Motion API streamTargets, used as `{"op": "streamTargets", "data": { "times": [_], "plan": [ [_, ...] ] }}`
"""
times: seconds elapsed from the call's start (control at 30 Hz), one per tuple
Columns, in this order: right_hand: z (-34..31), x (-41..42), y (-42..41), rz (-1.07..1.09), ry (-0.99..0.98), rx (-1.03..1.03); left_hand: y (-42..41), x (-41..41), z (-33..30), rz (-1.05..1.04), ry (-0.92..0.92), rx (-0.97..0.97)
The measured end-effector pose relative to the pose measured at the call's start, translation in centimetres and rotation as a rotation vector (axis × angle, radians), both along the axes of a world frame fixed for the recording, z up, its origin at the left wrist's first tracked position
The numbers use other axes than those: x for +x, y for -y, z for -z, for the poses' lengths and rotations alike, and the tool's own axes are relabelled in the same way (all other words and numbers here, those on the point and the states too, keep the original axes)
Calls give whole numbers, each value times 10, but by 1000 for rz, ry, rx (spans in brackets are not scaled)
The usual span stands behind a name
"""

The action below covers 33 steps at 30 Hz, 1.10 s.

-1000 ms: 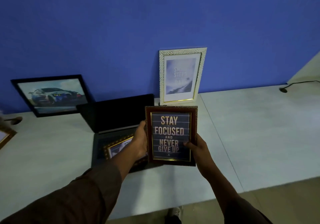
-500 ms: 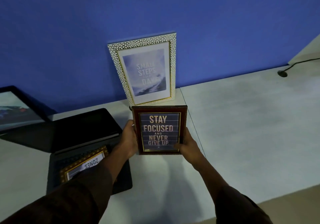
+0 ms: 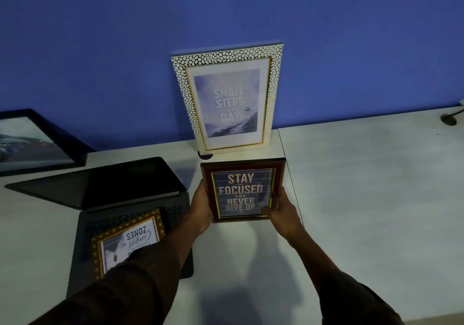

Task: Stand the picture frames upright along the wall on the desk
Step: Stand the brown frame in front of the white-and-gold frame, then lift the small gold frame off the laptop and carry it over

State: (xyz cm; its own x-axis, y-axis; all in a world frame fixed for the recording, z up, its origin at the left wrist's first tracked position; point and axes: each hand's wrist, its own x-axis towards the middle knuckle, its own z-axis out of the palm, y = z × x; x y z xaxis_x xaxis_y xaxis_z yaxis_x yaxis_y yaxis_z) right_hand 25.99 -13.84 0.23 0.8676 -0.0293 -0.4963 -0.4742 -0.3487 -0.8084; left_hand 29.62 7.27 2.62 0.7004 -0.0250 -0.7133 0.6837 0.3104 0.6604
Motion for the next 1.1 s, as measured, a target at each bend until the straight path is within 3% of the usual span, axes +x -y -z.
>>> {"op": "streamTargets", "data": {
  "times": [0.23,0.4,0.6,1.1],
  "plan": [
    [-5,-2,-1,32,-9,-115,1,6,2,-65,-23,103],
    [-15,-38,-17,178,20,-163,-16,-19,-1,-55,-29,188],
    [-33,-87,-57,294,-12,-284,-63,-62,-15,-13,38,133],
    [-43,-170,-250,-20,-20,-206,-280,-218,-41,-10,88,382]
  ]
}}
